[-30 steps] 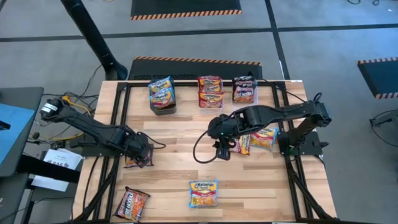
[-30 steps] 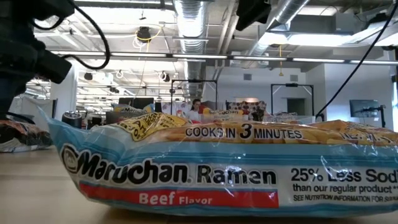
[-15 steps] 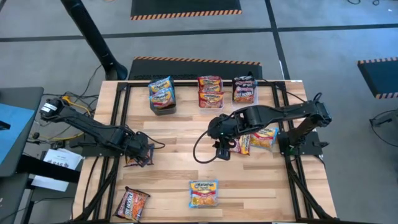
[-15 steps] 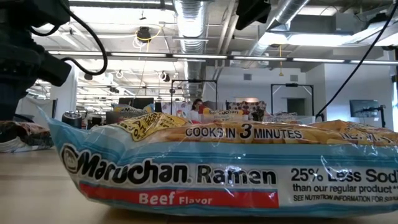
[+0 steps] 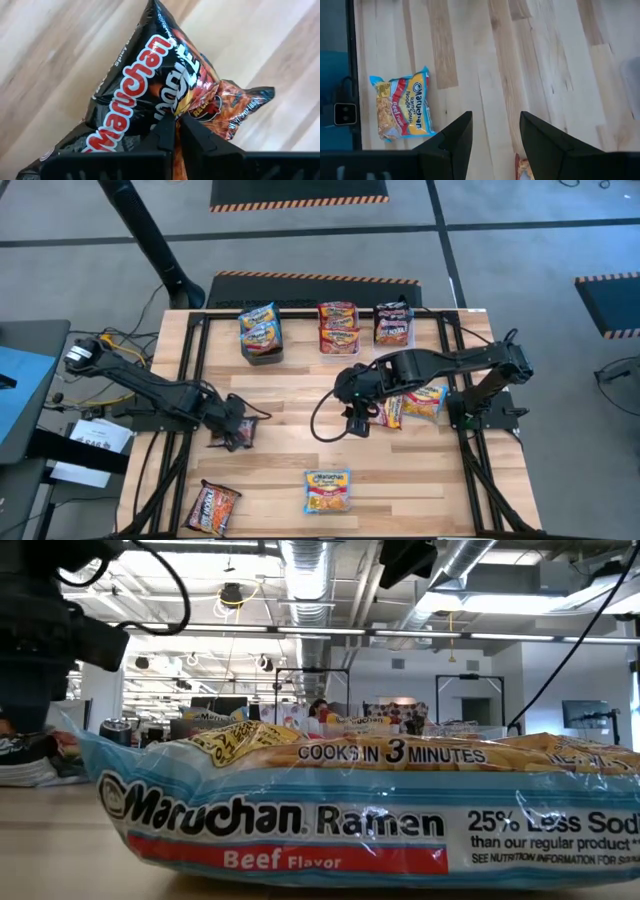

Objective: Sort Maruchan noodles
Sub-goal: Put the black noodle pack into the right transparent bin

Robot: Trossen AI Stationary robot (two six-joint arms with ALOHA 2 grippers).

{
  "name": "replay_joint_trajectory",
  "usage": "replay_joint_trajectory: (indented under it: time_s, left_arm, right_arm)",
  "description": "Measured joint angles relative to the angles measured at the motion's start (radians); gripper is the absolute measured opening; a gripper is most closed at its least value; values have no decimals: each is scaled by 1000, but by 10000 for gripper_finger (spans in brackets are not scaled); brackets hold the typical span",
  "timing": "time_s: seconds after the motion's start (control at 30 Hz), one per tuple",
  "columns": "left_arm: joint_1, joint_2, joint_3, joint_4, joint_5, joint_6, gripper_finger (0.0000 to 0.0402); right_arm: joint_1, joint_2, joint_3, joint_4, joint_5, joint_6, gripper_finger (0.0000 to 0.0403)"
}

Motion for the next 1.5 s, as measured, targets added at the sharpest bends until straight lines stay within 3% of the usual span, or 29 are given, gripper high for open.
replay_joint_trajectory:
  time_s: [0.3, 0.63, 1.0, 1.2, 1.5]
  left_arm:
    - [-1, 3, 87, 24, -66, 126, 2]
    - [-1, 3, 95, 153, -82, 208, 1]
    - [-1, 2, 96, 300, -114, 313, 0]
    - [-1, 1, 97, 364, -142, 369, 0]
    - [-1, 1, 98, 483, -202, 493, 0]
  right_arm:
    - [-41, -10, 0, 4, -86, 3, 189]
    - [-87, -10, 0, 10, -159, 19, 189]
    - [-137, -10, 0, 128, -381, 80, 189]
    - [-141, -10, 0, 177, -389, 114, 192]
    - [-146, -9, 0, 278, -390, 262, 226]
